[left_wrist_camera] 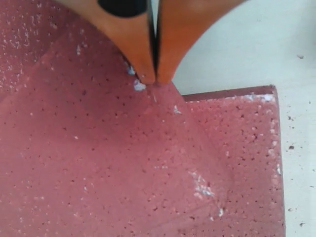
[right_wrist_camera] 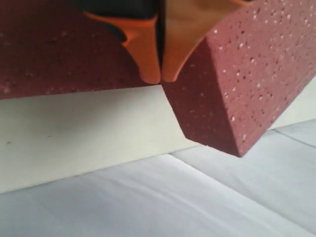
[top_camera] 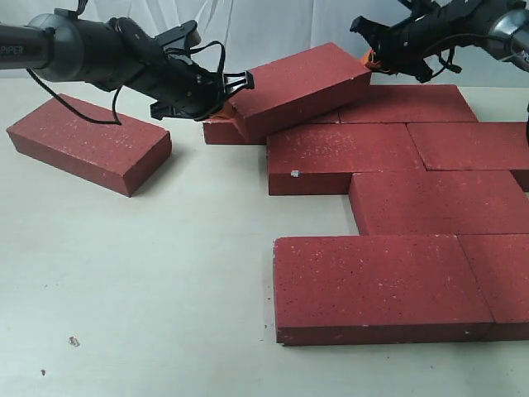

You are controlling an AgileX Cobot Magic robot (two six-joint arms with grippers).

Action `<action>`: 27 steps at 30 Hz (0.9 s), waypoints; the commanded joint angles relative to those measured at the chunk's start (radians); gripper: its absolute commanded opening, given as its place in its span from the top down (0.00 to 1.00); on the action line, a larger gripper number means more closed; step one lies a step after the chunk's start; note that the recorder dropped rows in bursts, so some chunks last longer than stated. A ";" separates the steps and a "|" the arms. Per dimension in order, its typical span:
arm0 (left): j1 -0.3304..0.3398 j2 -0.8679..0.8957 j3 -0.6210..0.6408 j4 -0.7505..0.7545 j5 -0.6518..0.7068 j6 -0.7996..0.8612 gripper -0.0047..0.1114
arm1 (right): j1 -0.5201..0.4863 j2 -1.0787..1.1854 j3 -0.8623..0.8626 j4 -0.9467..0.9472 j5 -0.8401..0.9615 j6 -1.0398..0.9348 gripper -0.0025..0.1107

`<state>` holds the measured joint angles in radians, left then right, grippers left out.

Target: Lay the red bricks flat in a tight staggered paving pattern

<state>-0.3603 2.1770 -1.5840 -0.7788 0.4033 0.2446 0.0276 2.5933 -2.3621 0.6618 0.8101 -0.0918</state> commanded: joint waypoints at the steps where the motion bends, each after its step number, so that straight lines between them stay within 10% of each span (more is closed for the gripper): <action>1: 0.002 -0.001 -0.004 -0.007 -0.015 0.000 0.96 | -0.005 -0.007 -0.089 0.002 0.136 -0.013 0.98; 27: 0.043 -0.167 -0.004 0.131 0.328 -0.005 0.96 | 0.056 -0.184 -0.146 -0.015 0.411 -0.039 0.98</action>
<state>-0.3121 2.0343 -1.5840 -0.6451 0.6911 0.2427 0.0489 2.4422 -2.5159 0.6122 1.1845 -0.1251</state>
